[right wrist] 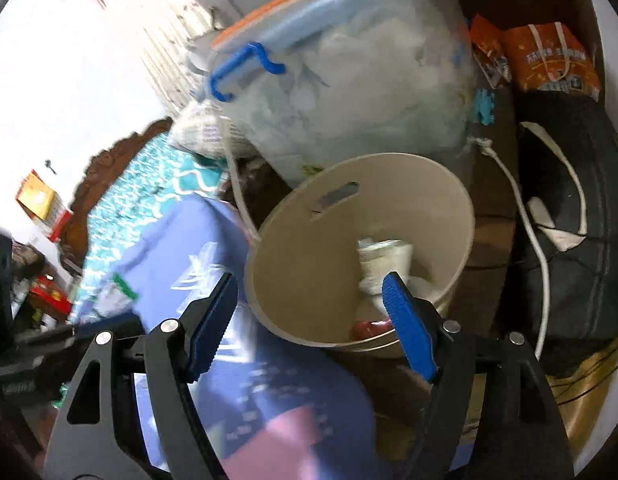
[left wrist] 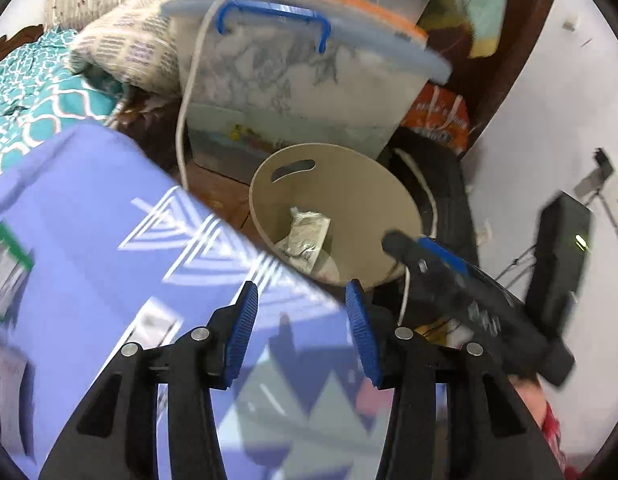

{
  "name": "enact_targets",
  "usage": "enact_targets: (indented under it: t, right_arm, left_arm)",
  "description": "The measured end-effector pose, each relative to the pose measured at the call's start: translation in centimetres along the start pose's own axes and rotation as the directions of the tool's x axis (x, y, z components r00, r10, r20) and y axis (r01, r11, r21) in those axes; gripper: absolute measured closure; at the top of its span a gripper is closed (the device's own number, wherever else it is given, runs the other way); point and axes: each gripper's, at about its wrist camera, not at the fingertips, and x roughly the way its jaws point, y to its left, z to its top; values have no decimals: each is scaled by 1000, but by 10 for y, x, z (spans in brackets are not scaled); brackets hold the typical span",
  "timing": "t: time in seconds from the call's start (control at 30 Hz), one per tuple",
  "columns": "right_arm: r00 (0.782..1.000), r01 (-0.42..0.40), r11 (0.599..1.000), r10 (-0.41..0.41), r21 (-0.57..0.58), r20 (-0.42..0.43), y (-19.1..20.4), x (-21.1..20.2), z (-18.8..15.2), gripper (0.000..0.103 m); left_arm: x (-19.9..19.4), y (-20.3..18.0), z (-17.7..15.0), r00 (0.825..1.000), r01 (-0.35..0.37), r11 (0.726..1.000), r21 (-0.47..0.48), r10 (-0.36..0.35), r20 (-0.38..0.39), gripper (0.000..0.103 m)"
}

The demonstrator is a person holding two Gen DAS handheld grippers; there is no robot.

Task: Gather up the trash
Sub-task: 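Bring both grippers back to the table toward the can and tissue, then grasp the green can with left gripper while right grasps the crumpled tissue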

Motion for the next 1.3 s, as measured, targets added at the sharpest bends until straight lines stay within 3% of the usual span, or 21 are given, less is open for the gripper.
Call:
enact_targets:
  t: [0.07, 0.2, 0.27, 0.4, 0.47, 0.57, 0.67, 0.77, 0.87, 1.03, 1.17, 1.27, 1.3]
  right_arm:
    - [999, -31, 999, 31, -18, 9, 16, -7, -6, 32]
    - [989, -144, 987, 141, -69, -50, 63, -11, -27, 53]
    - [981, -186, 978, 179, -91, -79, 85, -8, -38, 57]
    - [944, -310, 935, 282, -170, -169, 152, -4, -68, 58]
    - [926, -356, 908, 312, -221, -213, 188, -2, -85, 58]
    - [913, -374, 895, 311, -242, -263, 220, 8, -106, 58]
    - [904, -365, 913, 301, -182, -304, 230, 22, -120, 56]
    - [910, -336, 933, 286, -130, -299, 227, 30, -128, 53]
    - [921, -311, 934, 251, -174, -297, 234, 31, -136, 36]
    - [926, -293, 903, 186, -314, -329, 258, 32, -154, 35]
    - [931, -257, 864, 101, -434, -351, 273, 42, -168, 35]
    - [934, -224, 833, 35, -507, -355, 278, 52, -175, 34]
    - [935, -220, 828, 27, -516, -355, 277, 54, -177, 40]
  left_arm:
    - [-34, 11, -24, 999, 0, 1000, -15, 1, 47, 59]
    - [-91, 45, -72, 993, -25, 996, -82, 35, 115, 58]
    - [-120, 68, -97, 989, -43, 989, -140, 63, 136, 58]
    - [-184, 129, -158, 977, -72, 950, -304, 129, 172, 55]
    - [-204, 157, -178, 969, -85, 919, -384, 167, 185, 50]
    - [-246, 211, -225, 948, -62, 820, -569, 227, 223, 43]
    - [-272, 249, -263, 929, -31, 727, -686, 275, 249, 42]
    - [-284, 277, -291, 928, -5, 656, -755, 285, 241, 42]
    - [-284, 297, -306, 936, 58, 606, -794, 243, 254, 42]
    - [-268, 307, -302, 944, 100, 577, -811, 202, 260, 42]
    - [-250, 315, -293, 941, 166, 525, -835, 168, 292, 41]
    - [-240, 319, -286, 946, 144, 512, -847, 182, 270, 41]
    - [-235, 321, -284, 948, 141, 503, -852, 180, 264, 43]
